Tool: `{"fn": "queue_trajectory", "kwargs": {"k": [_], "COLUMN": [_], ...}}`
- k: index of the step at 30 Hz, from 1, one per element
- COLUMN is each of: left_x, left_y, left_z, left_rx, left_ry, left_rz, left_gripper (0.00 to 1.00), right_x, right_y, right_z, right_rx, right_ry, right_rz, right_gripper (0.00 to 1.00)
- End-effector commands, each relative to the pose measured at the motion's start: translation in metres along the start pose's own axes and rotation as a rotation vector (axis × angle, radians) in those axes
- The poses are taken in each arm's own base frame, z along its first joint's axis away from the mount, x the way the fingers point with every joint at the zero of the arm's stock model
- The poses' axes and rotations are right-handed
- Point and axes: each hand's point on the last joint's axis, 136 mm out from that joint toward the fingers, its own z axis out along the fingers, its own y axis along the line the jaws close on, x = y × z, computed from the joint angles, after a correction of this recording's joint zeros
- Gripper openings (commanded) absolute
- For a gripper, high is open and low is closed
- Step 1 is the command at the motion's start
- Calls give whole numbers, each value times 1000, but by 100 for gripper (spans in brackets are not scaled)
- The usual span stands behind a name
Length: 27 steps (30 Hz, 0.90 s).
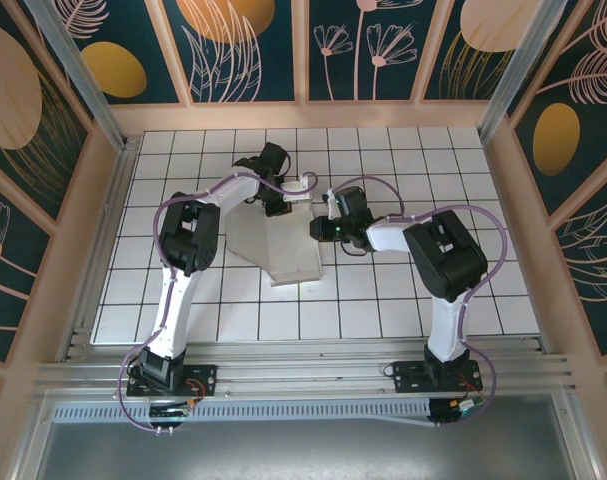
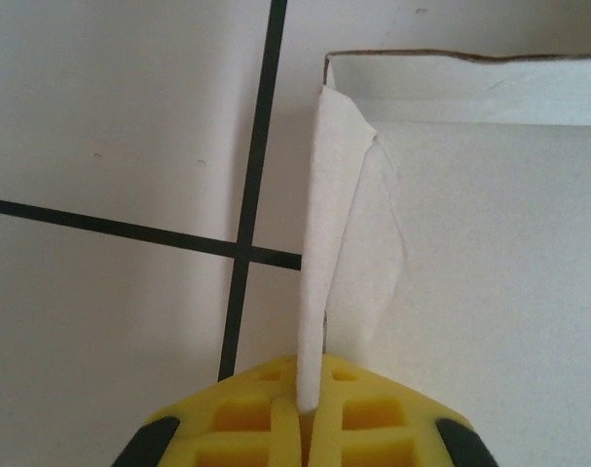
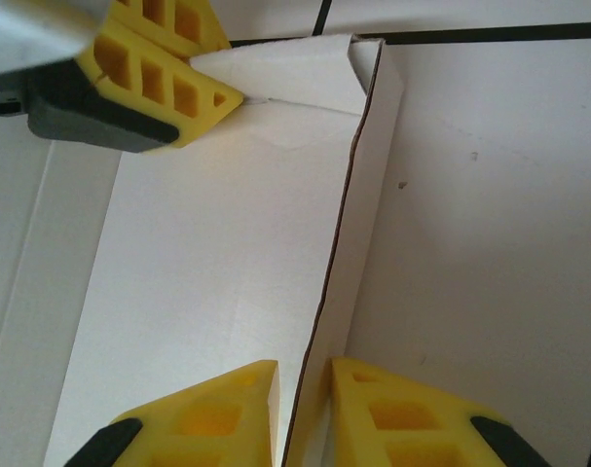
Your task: Fold the paper box
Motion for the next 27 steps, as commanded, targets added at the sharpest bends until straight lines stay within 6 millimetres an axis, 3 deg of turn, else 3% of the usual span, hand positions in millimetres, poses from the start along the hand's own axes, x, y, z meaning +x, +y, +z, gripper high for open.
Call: {"fn": "queue_trajectory", "kwargs": {"k": [1,5,7,8,10,13,18,19,21,23,25,27], "left_x": [31,28,28,27,26,23,25,25,24,22,19,14], "left_y": [-2,-2,-2,-2,-3,-4,-9,-9,-6,-3,-1,-1], "left_z": [12,12,12,12,13,14,17,17,16,15,15,15], "left_rx": [-6,-5,-5,-4,0,10,28,25,18,11,9,16], "left_ry": [105,91,92,89,83,67,67,69,72,67,60,50], "left_rz": [-18,-23,-27,-27,-31,-36,-45,-45,-45,-42,-42,-41], "left_gripper": [0,0,12,13,13,0,0,2,20,24,22,9], "right_x": [0,-2,-3,-3,1,2,2,3,3,2,1,1], "right_y": [22,29,33,33,32,31,29,29,31,32,33,34], "right_z": [-1,-3,-3,-2,3,10,12,11,9,7,6,6], "right_rx": [-67,-88,-98,-100,-99,-95,-86,-89,-93,-95,-100,-104], "right_ry": [-1,-10,-15,-15,-4,4,5,5,4,2,-1,-3], "right_rz": [-16,-10,-15,-16,-11,-5,1,1,-2,-4,-6,-8], "right_gripper": [22,27,27,27,28,28,29,29,30,30,30,31]}}
